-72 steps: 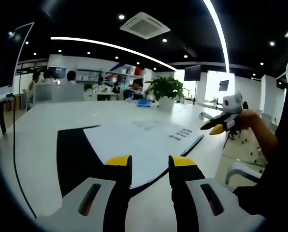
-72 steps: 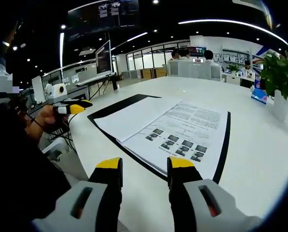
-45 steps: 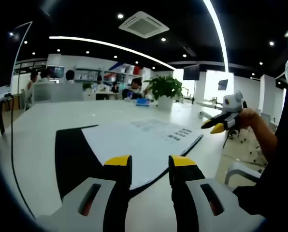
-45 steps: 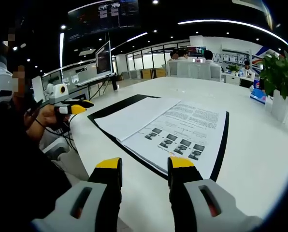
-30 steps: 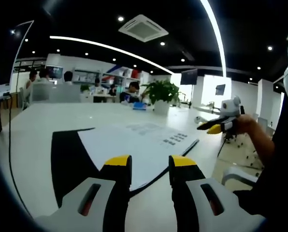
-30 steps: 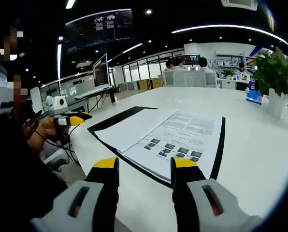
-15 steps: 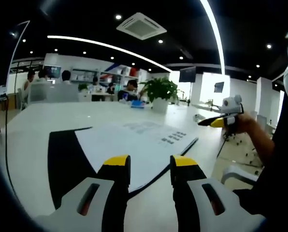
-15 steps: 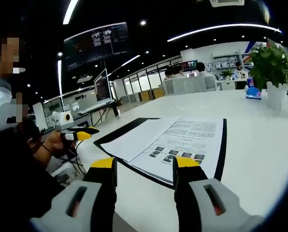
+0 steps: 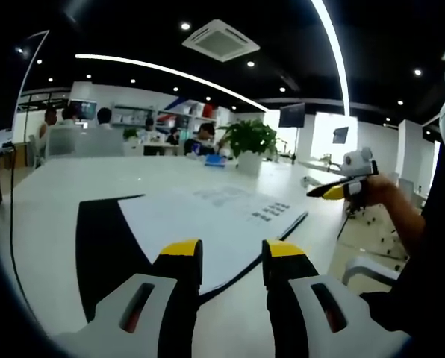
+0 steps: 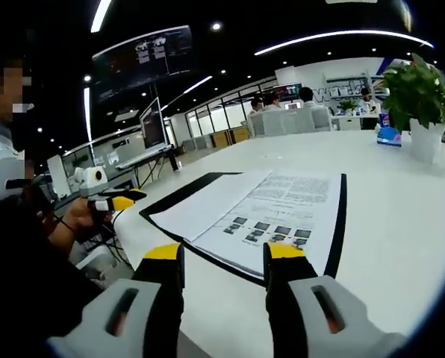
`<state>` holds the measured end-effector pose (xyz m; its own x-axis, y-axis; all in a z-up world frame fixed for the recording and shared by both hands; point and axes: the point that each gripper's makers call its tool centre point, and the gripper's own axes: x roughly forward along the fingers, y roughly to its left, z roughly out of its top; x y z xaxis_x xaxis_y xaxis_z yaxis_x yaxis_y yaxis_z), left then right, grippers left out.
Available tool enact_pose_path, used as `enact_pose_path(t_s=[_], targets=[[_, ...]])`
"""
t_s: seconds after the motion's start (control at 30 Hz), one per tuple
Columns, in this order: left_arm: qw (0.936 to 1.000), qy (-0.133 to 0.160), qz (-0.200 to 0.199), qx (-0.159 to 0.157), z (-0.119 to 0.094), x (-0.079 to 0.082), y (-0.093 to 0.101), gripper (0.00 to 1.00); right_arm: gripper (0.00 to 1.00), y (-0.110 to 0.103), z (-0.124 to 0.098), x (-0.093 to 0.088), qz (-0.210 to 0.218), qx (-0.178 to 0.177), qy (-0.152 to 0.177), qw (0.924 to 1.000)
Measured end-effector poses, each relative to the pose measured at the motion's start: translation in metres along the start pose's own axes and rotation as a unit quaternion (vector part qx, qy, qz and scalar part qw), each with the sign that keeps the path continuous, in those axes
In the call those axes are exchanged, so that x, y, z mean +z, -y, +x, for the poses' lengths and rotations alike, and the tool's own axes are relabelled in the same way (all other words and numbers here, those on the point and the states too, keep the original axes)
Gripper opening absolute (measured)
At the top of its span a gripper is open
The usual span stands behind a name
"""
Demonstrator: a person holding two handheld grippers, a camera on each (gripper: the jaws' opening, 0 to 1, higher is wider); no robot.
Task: Flip through the bound document one page at a time
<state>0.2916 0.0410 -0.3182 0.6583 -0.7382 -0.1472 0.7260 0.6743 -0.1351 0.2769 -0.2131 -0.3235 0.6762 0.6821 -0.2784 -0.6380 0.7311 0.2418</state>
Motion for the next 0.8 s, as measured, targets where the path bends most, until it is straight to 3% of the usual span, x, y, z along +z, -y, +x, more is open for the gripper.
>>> enact_pose_path(t_s=[0.5, 0.8], targets=[[1.0000, 0.001, -0.001, 0.001, -0.001, 0.000, 0.000, 0.34, 0.41, 0.000, -0.002, 0.000, -0.003, -0.002, -0.005, 1.0000], [1.0000, -0.003, -0.006, -0.007, 0.006, 0.000, 0.001, 0.34, 0.39, 0.013, -0.006, 0.004, 0.003, -0.019, 0.014, 0.9997]])
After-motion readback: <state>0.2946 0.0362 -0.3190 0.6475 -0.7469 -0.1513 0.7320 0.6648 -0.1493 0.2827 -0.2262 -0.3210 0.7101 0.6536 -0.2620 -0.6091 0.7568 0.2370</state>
